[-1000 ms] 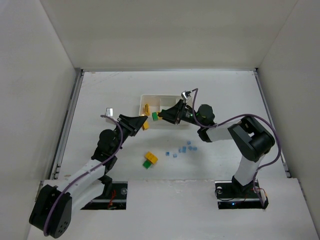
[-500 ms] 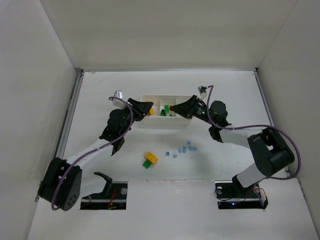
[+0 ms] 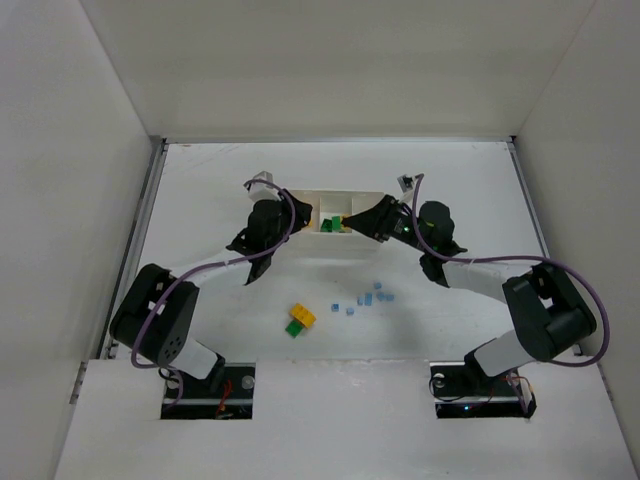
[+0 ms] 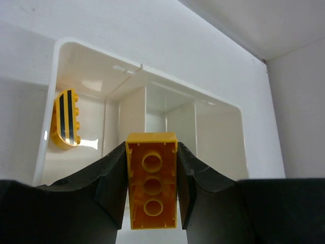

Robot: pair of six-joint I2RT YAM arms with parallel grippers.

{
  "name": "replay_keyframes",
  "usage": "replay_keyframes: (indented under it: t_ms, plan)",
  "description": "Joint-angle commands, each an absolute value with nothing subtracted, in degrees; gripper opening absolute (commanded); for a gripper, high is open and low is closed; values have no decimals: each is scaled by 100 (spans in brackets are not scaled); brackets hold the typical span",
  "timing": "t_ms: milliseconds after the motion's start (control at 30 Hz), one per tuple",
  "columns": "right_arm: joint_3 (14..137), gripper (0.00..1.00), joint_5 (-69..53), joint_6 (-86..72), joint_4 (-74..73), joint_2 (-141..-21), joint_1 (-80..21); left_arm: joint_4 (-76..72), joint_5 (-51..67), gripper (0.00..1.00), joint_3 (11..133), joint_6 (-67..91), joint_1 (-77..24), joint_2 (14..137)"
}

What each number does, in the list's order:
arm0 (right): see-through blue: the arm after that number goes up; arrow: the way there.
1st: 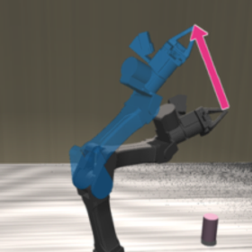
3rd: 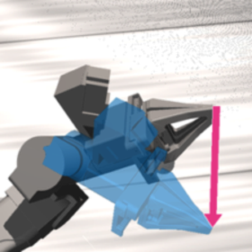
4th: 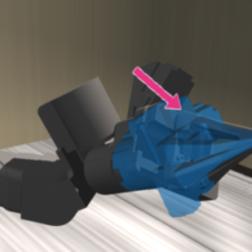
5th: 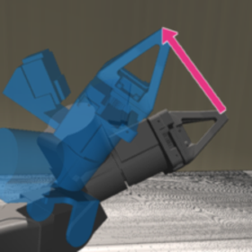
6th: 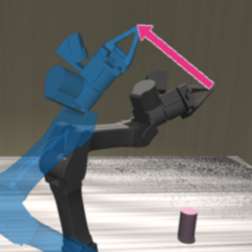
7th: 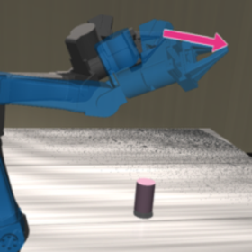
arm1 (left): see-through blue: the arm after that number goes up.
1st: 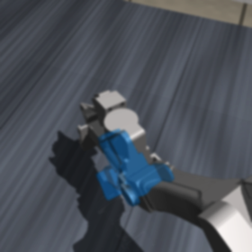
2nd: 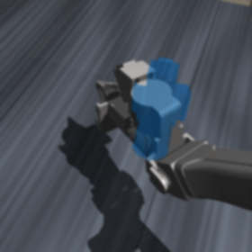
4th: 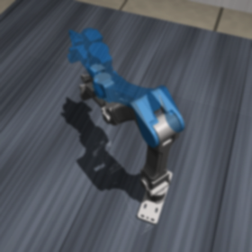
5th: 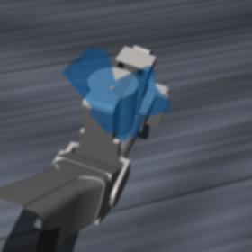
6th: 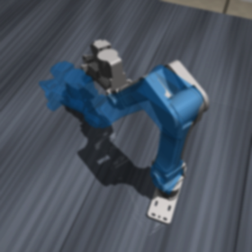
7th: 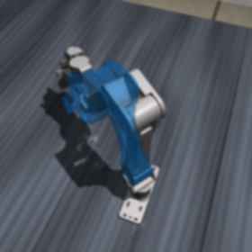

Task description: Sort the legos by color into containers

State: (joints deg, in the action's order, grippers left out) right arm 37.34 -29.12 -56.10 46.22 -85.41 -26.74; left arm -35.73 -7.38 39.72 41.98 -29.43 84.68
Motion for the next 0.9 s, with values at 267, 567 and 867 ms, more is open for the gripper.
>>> replay_keyframes:
  t_ms: [267, 567, 867]
  plan:
    - [3683, 34, -2848, -5449, 4843, -8446, -2869, -3612, -1292, 53, 4298, 3630, -3001, 8245]
    - [3551, 34, -2883, -5694, 5114, -8323, -2869, -3796, -695, 55, 3596, 4613, -3510, 7199]
    - [3401, 34, -3138, -6617, 6195, -8657, -2729, -4851, -202, 57, 2997, 5730, -3889, 7084]
